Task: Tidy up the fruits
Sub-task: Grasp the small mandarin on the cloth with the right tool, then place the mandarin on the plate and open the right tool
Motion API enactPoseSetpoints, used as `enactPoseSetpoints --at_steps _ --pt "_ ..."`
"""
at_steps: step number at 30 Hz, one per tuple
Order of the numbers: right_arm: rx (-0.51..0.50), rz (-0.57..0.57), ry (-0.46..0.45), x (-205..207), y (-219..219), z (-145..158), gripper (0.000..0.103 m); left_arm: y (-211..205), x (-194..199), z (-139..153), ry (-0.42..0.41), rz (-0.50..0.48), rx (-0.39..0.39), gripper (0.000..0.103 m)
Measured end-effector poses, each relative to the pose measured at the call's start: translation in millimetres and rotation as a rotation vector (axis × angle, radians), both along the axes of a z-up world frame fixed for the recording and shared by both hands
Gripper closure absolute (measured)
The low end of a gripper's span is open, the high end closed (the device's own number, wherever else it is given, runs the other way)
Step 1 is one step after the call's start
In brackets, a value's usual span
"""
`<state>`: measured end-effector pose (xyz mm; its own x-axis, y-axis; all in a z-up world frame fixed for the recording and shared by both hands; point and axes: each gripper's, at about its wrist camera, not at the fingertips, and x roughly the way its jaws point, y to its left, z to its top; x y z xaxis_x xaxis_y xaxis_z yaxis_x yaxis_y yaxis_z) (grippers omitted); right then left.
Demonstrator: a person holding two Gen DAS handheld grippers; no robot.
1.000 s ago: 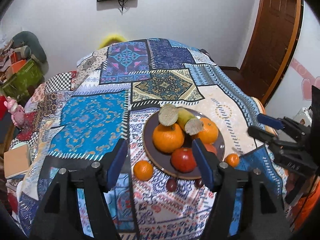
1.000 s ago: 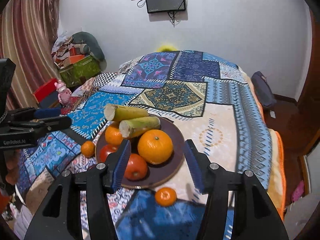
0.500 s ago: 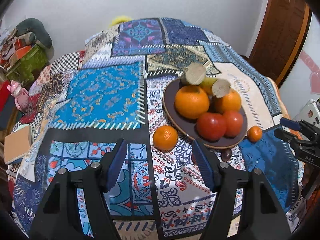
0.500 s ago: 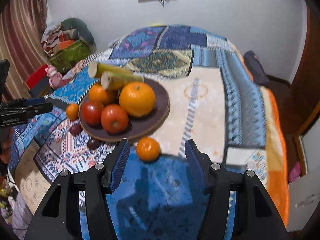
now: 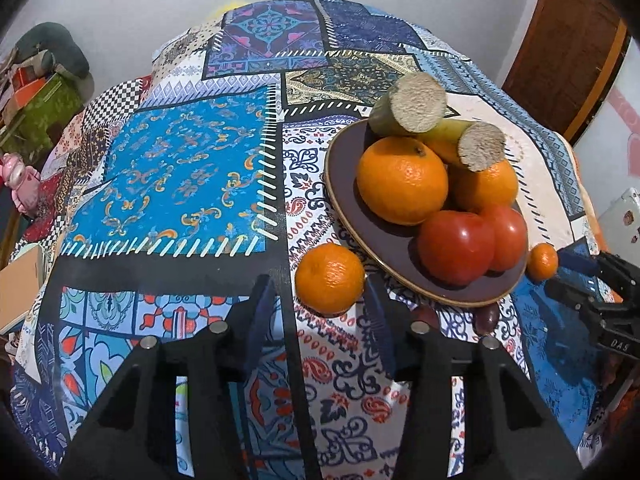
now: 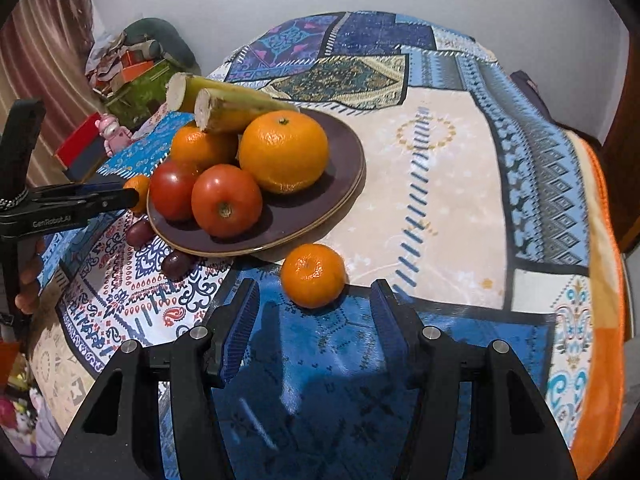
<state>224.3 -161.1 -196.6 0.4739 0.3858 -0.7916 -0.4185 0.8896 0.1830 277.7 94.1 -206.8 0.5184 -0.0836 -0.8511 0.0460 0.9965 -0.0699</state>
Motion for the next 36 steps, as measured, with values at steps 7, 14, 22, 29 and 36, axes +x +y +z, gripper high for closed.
enactPoseSetpoints --at_steps 7,14,22,29,36 --pt "0.000 0.011 0.005 1.6 3.2 -3.8 0.050 -1.3 9.7 -7.8 0.018 -0.015 -0.008 0.059" --pt "-0.005 0.017 0.001 4.1 6.3 -5.2 0.057 -6.9 11.1 -11.0 0.009 -0.032 0.015 0.065" --pt "-0.023 0.017 -0.020 6.2 8.2 -3.8 0.070 -3.9 5.3 -4.8 0.004 -0.010 0.016 0.065" --pt "-0.001 0.002 -0.046 1.0 1.8 9.1 0.070 -5.8 -7.6 12.3 -0.028 -0.017 0.011 0.065" --pt "0.032 -0.015 -0.109 0.3 -2.0 34.5 0.070 -15.0 -15.5 34.6 -0.072 -0.032 -0.010 0.065"
